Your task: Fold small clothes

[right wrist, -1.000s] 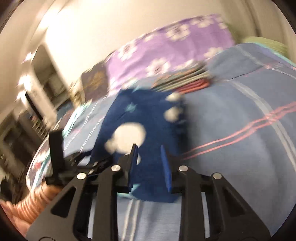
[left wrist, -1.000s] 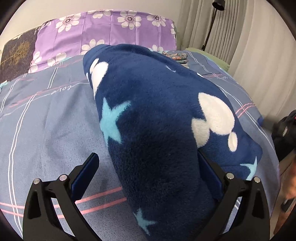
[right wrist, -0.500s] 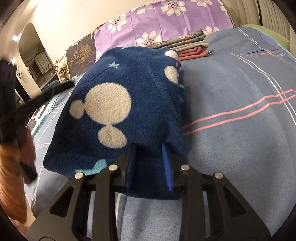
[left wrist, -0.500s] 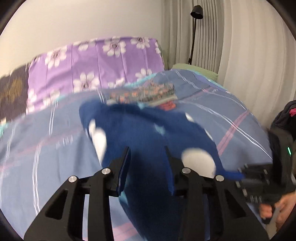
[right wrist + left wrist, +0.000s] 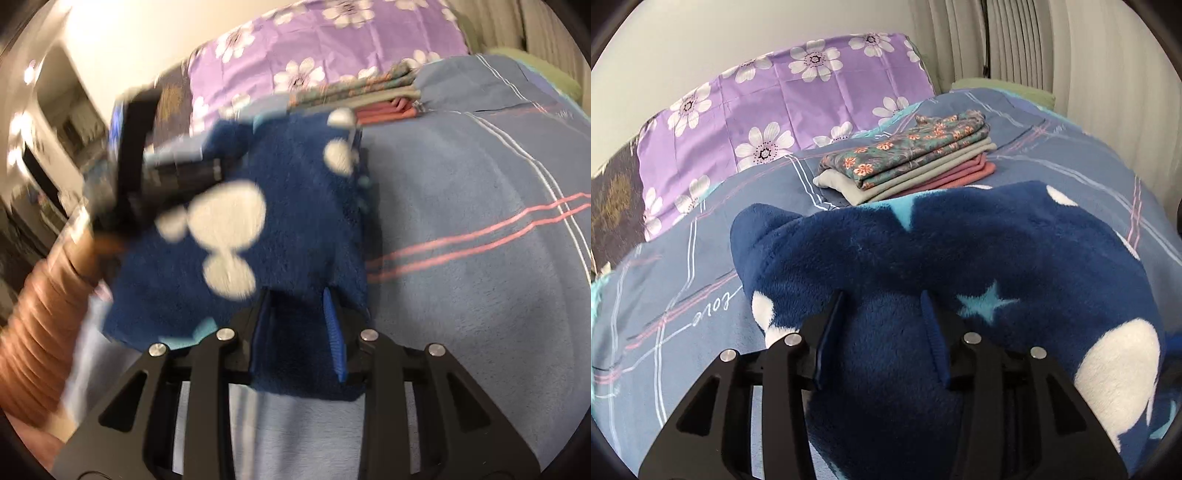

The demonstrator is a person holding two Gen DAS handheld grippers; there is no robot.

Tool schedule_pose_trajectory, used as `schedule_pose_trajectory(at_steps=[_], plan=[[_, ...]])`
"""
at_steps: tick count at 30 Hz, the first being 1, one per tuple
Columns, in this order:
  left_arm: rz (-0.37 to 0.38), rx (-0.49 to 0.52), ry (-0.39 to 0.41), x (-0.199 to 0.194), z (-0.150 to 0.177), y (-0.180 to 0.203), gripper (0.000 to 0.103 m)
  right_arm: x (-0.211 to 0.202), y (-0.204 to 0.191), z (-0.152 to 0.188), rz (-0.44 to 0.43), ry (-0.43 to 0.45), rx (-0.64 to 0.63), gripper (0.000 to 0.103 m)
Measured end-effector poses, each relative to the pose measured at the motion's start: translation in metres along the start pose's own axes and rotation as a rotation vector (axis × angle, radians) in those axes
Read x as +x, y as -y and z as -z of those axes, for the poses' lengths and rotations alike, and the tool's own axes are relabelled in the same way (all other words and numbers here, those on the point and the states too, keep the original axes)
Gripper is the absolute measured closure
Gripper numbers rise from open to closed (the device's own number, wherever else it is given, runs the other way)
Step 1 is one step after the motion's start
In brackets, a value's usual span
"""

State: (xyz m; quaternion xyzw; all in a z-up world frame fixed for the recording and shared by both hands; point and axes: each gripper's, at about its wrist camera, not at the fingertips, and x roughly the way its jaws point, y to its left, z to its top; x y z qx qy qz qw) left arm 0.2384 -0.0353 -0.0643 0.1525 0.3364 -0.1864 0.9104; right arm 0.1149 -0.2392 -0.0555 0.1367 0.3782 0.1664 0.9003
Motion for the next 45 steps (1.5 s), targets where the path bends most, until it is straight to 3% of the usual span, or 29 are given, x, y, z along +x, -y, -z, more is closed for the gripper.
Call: schedule_pose_trajectory(at_steps=[3, 7, 9, 11, 14, 17, 18, 20, 21, 22, 25, 26, 28, 30, 31, 33, 36, 38, 40, 41, 45], plan=[[-0.007, -0.005, 0.008, 0.000, -0.001, 0.003, 0.059, -0.012, -0.022, -0.043, 0.069, 0.130, -0.084, 0.072], [0.001, -0.011, 0.016, 0.001, 0.000, 0.000, 0.059, 0.031, -0.029, -0.089, 0.015, 0.088, -0.077, 0.072], [0.009, -0.024, 0.027, 0.000, 0.001, -0.002, 0.059, 0.069, -0.020, -0.101, 0.063, 0.034, -0.045, 0.072], [0.016, -0.035, 0.039, -0.001, 0.003, -0.004, 0.059, 0.124, 0.000, -0.092, 0.123, -0.083, -0.009, 0.073], [0.064, -0.062, 0.054, -0.005, 0.001, -0.012, 0.057, 0.128, 0.012, -0.086, 0.079, -0.051, 0.020, 0.073], [0.207, -0.170, 0.091, -0.018, -0.011, -0.037, 0.053, 0.125, 0.001, -0.082, 0.139, -0.037, -0.055, 0.073], [0.184, -0.214, 0.111, -0.021, -0.020, -0.051, 0.053, 0.125, 0.002, -0.083, 0.139, -0.036, -0.054, 0.073], [0.097, -0.195, 0.124, -0.020, -0.031, -0.062, 0.054, 0.126, 0.002, -0.083, 0.130, -0.036, -0.044, 0.073], [0.058, -0.175, 0.125, -0.016, -0.038, -0.069, 0.061, 0.126, 0.003, -0.081, 0.123, -0.033, -0.038, 0.073], [0.058, -0.179, 0.121, -0.012, -0.043, -0.075, 0.069, 0.125, 0.004, -0.081, 0.113, -0.028, -0.029, 0.073], [0.115, -0.223, 0.100, 0.011, -0.048, -0.089, 0.071, 0.123, 0.008, -0.079, 0.102, -0.018, -0.020, 0.073], [0.082, -0.187, 0.051, 0.032, -0.045, -0.088, 0.071, 0.123, 0.007, -0.079, 0.101, -0.017, -0.018, 0.073], [-0.004, -0.082, -0.038, 0.072, -0.029, -0.079, 0.064, 0.123, 0.007, -0.079, 0.099, -0.016, -0.016, 0.073], [0.048, -0.198, -0.028, 0.086, -0.021, -0.090, 0.062, 0.126, 0.007, -0.079, 0.106, -0.018, -0.006, 0.073], [0.038, -0.218, -0.033, 0.089, -0.022, -0.091, 0.062, 0.127, 0.007, -0.079, 0.111, -0.017, -0.005, 0.073], [-0.018, -0.172, -0.027, 0.088, -0.023, -0.082, 0.061, 0.129, 0.008, -0.080, 0.105, -0.018, -0.002, 0.073], [-0.031, -0.196, -0.024, 0.085, -0.020, -0.085, 0.060, 0.129, 0.012, -0.080, 0.080, -0.020, 0.014, 0.073], [-0.053, -0.212, 0.000, 0.074, -0.021, -0.088, 0.058, 0.127, 0.010, -0.079, 0.084, -0.015, 0.002, 0.073], [-0.089, -0.215, 0.025, 0.055, -0.025, -0.089, 0.037, 0.126, 0.007, -0.078, 0.094, -0.012, -0.014, 0.073], [-0.109, -0.220, 0.036, 0.043, -0.029, -0.090, 0.033, 0.125, 0.006, -0.078, 0.102, -0.010, -0.020, 0.073], [-0.029, -0.181, 0.118, -0.032, -0.022, -0.068, 0.020, 0.122, 0.008, -0.075, 0.096, 0.002, -0.007, 0.072]])
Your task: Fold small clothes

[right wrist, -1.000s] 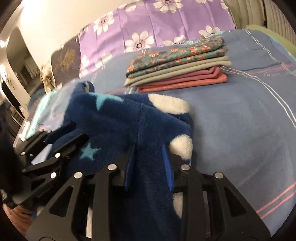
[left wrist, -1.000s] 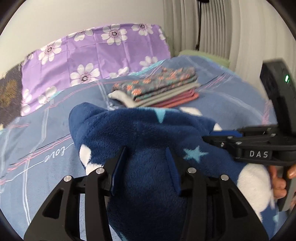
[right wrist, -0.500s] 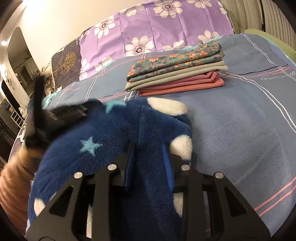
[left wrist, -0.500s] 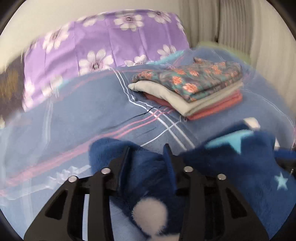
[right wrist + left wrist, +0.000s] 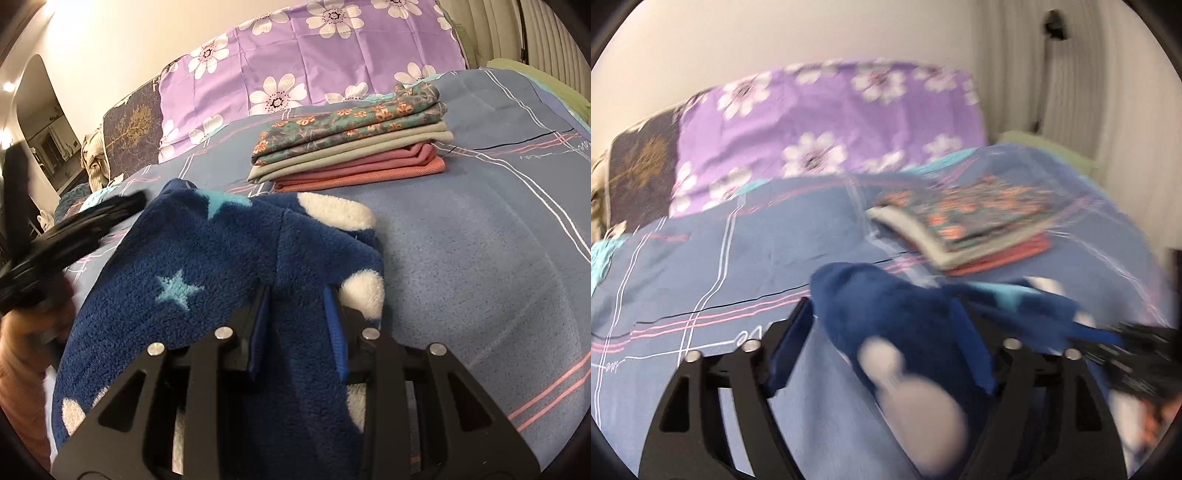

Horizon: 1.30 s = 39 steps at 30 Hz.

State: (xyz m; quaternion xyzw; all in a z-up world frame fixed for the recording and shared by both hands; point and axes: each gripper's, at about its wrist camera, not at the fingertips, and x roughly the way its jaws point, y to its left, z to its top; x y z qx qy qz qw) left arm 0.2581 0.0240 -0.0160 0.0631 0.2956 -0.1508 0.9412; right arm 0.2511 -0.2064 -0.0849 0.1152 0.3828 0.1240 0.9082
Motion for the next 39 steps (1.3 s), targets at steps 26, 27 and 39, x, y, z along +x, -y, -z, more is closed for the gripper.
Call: schedule_pose_trajectory(at_steps=[26, 27, 39], plan=[[0.173, -0.074, -0.161, -0.022, 0.081, 0.042, 0.001, -0.124, 0.061, 0.126, -0.111, -0.151, 0.417, 0.027], [0.172, -0.075, -0.159, -0.021, 0.081, 0.043, 0.001, -0.123, 0.060, 0.134, -0.125, -0.181, 0.438, 0.026], [0.197, -0.123, -0.155, -0.020, 0.083, 0.037, 0.001, -0.092, 0.037, 0.150, -0.348, -0.202, 0.661, 0.004]])
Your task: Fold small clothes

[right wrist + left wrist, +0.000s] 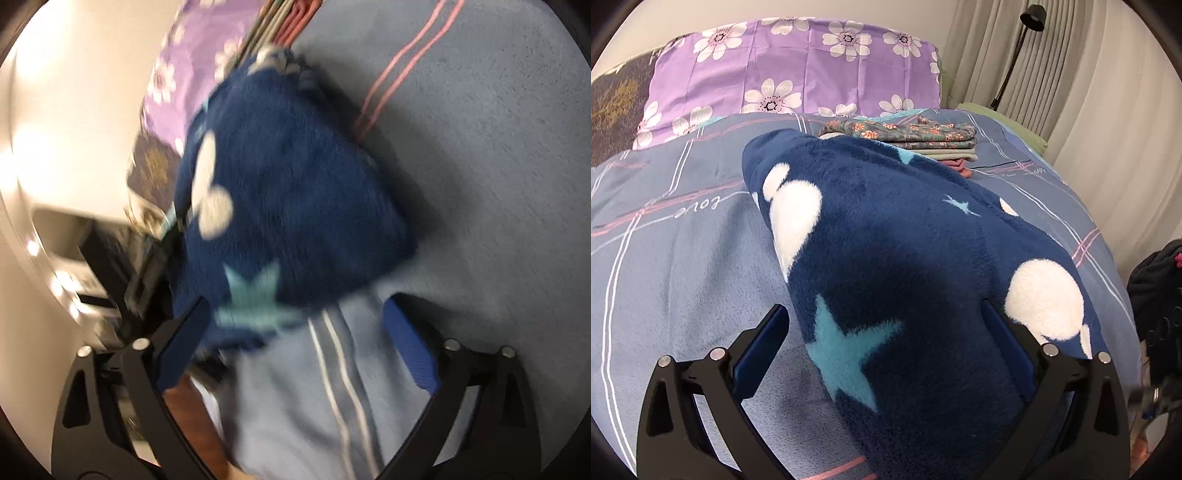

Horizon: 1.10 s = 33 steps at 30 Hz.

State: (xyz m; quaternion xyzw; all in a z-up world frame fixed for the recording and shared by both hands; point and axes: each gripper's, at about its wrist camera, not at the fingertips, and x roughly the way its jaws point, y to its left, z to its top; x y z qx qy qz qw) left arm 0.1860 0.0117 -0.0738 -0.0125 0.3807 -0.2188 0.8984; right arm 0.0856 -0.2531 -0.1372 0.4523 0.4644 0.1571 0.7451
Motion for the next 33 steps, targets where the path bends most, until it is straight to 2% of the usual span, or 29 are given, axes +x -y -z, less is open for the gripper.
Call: schedule_pose_trajectory(at_steps=[2, 4, 9, 12, 16, 18, 21, 24, 26, 28, 31, 33], plan=[[0.007, -0.003, 0.001, 0.001, 0.000, 0.000, 0.001, 0.000, 0.005, -0.002, -0.024, 0.072, 0.079, 0.003], [0.015, -0.005, -0.001, 0.002, -0.001, -0.001, 0.001, 0.002, 0.002, -0.005, -0.017, 0.108, 0.107, 0.002], [0.024, -0.021, -0.005, 0.003, -0.001, -0.002, 0.001, 0.016, -0.014, -0.009, 0.085, 0.163, 0.112, 0.002], [0.056, -0.041, -0.010, 0.002, -0.002, -0.006, 0.001, 0.018, -0.016, -0.008, 0.101, 0.191, 0.124, 0.002], [0.189, -0.061, -0.007, 0.005, -0.015, -0.025, 0.001, 0.016, -0.011, -0.006, 0.088, 0.183, 0.113, 0.002], [0.224, -0.112, 0.001, 0.012, -0.025, -0.041, 0.001, 0.012, -0.007, -0.007, 0.063, 0.165, 0.105, 0.002], [0.203, -0.245, 0.038, 0.027, -0.047, -0.071, 0.001, 0.009, -0.004, -0.008, 0.042, 0.159, 0.098, 0.002], [0.152, -0.276, -0.003, 0.058, -0.065, -0.089, 0.001, 0.008, -0.006, -0.005, 0.045, 0.167, 0.094, 0.002], [0.166, -0.293, -0.039, 0.081, -0.071, -0.099, 0.001, 0.010, -0.008, -0.008, 0.049, 0.169, 0.117, 0.002], [0.236, -0.346, -0.064, 0.103, -0.075, -0.109, 0.001, 0.014, -0.008, -0.015, 0.039, 0.170, 0.140, 0.002], [0.213, -0.294, -0.034, 0.113, -0.083, -0.101, 0.001, 0.016, -0.009, -0.019, 0.038, 0.169, 0.153, 0.002], [0.209, -0.270, -0.024, 0.115, -0.086, -0.096, 0.001, 0.019, -0.015, -0.024, 0.072, 0.146, 0.118, 0.004]])
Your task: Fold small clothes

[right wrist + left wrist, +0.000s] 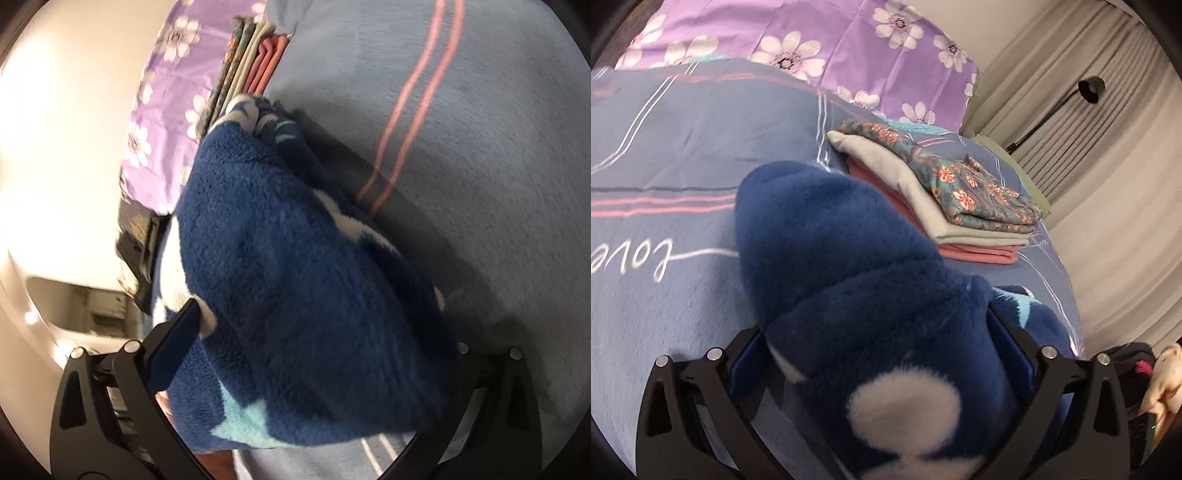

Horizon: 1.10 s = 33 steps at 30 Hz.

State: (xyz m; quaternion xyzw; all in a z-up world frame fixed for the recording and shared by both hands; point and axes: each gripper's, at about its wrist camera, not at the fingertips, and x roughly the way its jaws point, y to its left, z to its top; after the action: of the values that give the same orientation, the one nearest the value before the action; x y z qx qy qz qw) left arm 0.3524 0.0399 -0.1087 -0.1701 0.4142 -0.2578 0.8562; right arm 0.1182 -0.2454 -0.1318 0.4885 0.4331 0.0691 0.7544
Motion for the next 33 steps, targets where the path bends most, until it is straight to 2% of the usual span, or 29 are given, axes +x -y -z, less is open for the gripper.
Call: schedule_pose_trajectory(at_steps=[1, 2, 3, 4, 5, 7, 11, 13, 17, 20, 23, 27, 30, 33], plan=[[0.009, 0.008, 0.004, -0.001, -0.001, 0.000, 0.005, 0.001, -0.003, -0.002, 0.011, -0.010, -0.022, 0.011], [0.041, 0.018, 0.007, -0.003, 0.000, 0.000, 0.020, 0.000, -0.004, -0.004, 0.009, -0.019, -0.037, 0.014], [0.065, 0.028, 0.020, -0.007, 0.001, 0.002, 0.028, -0.001, -0.004, -0.006, -0.003, -0.032, -0.053, 0.019], [0.057, 0.048, 0.039, -0.014, 0.002, 0.006, 0.034, -0.001, -0.005, -0.007, -0.008, -0.038, -0.061, 0.025], [0.046, 0.060, 0.047, -0.018, 0.002, 0.009, 0.036, -0.004, -0.006, -0.009, -0.013, -0.046, -0.082, 0.028], [0.005, 0.111, 0.097, -0.039, 0.004, 0.029, 0.041, -0.011, -0.012, -0.008, -0.007, -0.049, -0.136, 0.040], [0.034, 0.183, 0.193, -0.092, -0.001, 0.062, 0.045, -0.037, -0.046, -0.002, 0.030, 0.009, -0.369, 0.051], [0.012, 0.213, 0.240, -0.113, -0.002, 0.071, 0.046, -0.047, -0.061, -0.003, 0.027, 0.041, -0.432, 0.055], [-0.013, 0.224, 0.353, -0.168, -0.014, 0.074, 0.046, -0.069, -0.105, -0.009, -0.036, 0.104, -0.547, 0.056], [-0.084, 0.223, 0.445, -0.216, -0.030, 0.067, 0.046, -0.070, -0.155, -0.017, -0.087, 0.125, -0.680, 0.056], [-0.154, 0.183, 0.513, -0.248, -0.049, 0.052, 0.046, -0.053, -0.207, -0.033, -0.150, 0.098, -0.783, 0.056], [-0.266, 0.118, 0.587, -0.278, -0.089, 0.018, 0.046, -0.005, -0.278, -0.064, -0.205, -0.011, -0.883, 0.056], [-0.328, 0.088, 0.585, -0.279, -0.115, -0.009, 0.046, 0.043, -0.327, -0.086, -0.167, -0.016, -0.971, 0.056], [-0.393, 0.055, 0.558, -0.260, -0.139, -0.041, 0.046, 0.093, -0.360, -0.105, -0.109, -0.017, -1.007, 0.059]])
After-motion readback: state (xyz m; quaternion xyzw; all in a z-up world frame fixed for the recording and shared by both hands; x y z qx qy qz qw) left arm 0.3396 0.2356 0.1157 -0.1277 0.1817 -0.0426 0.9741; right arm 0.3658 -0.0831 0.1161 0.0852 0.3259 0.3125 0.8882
